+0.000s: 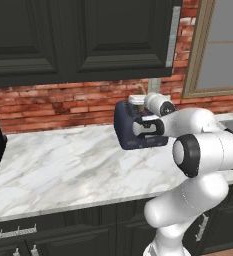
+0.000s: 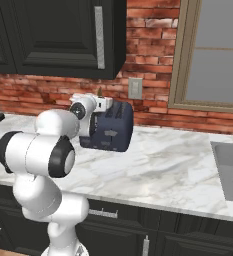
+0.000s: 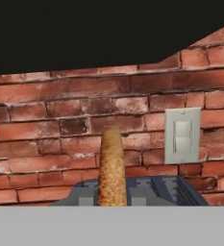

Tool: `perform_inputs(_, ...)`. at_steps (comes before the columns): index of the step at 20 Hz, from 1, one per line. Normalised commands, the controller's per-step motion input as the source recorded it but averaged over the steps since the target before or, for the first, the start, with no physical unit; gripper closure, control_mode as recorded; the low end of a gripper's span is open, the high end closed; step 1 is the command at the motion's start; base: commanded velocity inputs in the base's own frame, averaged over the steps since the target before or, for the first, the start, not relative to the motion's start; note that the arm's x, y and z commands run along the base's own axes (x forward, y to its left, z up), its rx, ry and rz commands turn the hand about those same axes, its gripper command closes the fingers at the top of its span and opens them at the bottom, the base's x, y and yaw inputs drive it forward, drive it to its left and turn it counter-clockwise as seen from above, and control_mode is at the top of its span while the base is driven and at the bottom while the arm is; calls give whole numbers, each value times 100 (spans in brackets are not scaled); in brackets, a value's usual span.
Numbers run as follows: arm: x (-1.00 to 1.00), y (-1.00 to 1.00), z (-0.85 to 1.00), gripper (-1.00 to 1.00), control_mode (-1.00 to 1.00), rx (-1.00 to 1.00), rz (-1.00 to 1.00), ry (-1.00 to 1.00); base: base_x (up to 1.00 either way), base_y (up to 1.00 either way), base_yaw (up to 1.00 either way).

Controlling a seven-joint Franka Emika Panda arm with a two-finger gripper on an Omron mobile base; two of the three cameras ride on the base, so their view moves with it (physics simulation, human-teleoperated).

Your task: Start the toaster. Once the lever pops up, take the bread to the plate on the dining counter.

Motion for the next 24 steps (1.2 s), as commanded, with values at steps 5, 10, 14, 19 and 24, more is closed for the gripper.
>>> perform_inputs(5,-51,0,27,100,-100,0,0,0,0,0,0)
perform_inputs(10,-75,0,14,100,-100,-1,0,0,0,0,0)
perform_inputs(14,-81,0,22,100,-100,-1,0,0,0,0,0)
perform_inputs(19,-85,0,19,100,-100,-2,0,4,0,0,0)
perform_inputs(24,-89,0,17,100,-100,0,0,15,0,0,0)
